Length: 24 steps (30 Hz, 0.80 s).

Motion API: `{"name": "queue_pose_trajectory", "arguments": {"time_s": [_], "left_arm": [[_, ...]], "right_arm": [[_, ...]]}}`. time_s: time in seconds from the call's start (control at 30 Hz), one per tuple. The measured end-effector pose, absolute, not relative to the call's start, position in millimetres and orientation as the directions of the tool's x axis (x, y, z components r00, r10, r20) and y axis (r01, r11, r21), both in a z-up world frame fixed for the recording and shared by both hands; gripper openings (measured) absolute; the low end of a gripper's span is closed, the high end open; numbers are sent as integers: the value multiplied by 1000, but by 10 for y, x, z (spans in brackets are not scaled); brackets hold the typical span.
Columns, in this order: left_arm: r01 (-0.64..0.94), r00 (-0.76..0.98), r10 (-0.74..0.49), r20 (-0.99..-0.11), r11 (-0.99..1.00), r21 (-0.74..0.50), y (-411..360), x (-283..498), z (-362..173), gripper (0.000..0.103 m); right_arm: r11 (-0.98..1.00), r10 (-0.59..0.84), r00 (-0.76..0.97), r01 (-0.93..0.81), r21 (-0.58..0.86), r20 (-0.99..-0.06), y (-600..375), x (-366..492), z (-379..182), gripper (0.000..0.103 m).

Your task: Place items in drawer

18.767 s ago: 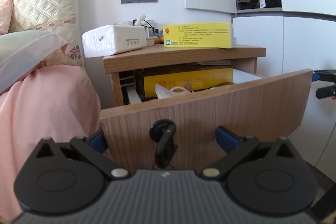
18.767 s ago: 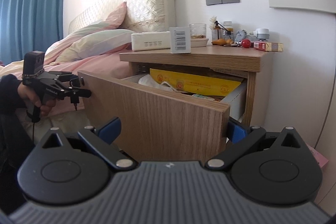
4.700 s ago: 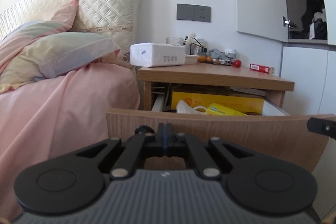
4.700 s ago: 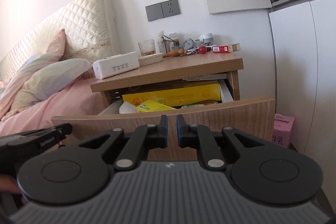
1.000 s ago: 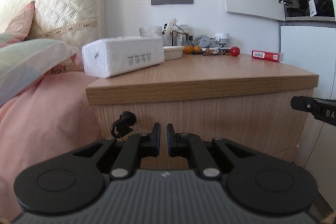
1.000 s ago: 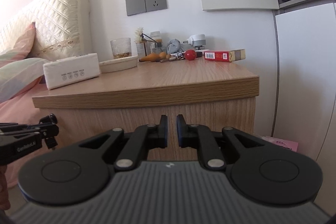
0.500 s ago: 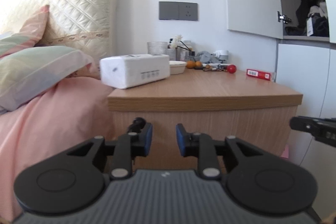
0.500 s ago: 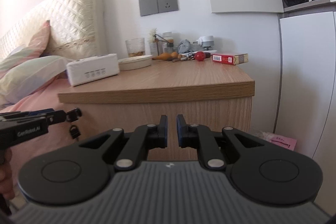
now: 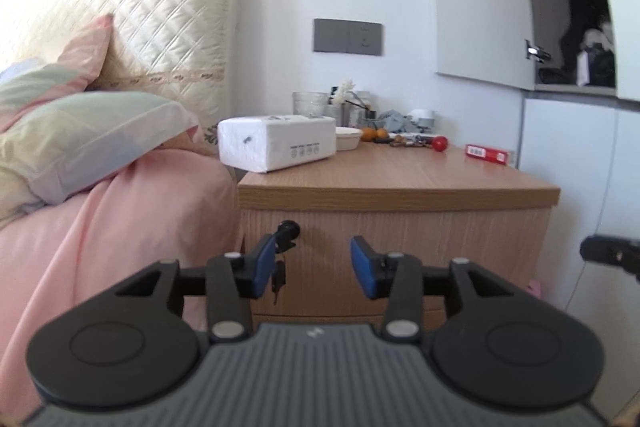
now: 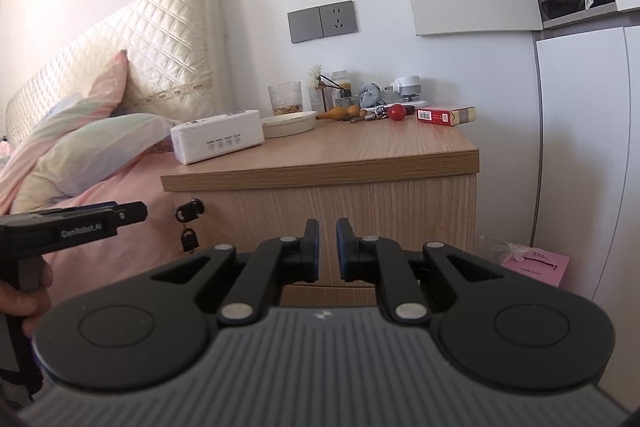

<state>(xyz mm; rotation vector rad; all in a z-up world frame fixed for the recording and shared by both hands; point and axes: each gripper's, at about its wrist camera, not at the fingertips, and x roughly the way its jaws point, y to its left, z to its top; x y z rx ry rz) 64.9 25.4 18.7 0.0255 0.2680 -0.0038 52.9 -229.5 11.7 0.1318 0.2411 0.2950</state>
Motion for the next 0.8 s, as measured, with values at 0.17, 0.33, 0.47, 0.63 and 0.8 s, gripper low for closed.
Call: {"name": "queue_pose_trajectory", "arguments": {"time_s": [0.17, 0.33, 0.47, 0.63, 0.8], "left_arm": [[21, 969, -6, -248, 998, 58, 167, 538, 158, 45], [22, 973, -7, -231, 998, 61, 132, 402, 126, 45], [18, 976, -8, -216, 999, 45, 149, 277, 121, 47], [23, 981, -16, -194, 999, 33, 166, 110, 120, 51], [24, 985, -18, -174, 999, 34, 184, -45, 113, 55]], "right_arm": [[951, 303, 937, -287, 113, -174, -2265, 361, 162, 13], [947, 315, 940, -304, 100, -132, -2285, 218, 200, 13], [942, 329, 937, -317, 110, -120, -2311, 138, 205, 13], [939, 339, 935, -329, 100, -101, -2329, 49, 211, 13], [936, 343, 935, -333, 112, -87, -2365, -23, 192, 13]]}}
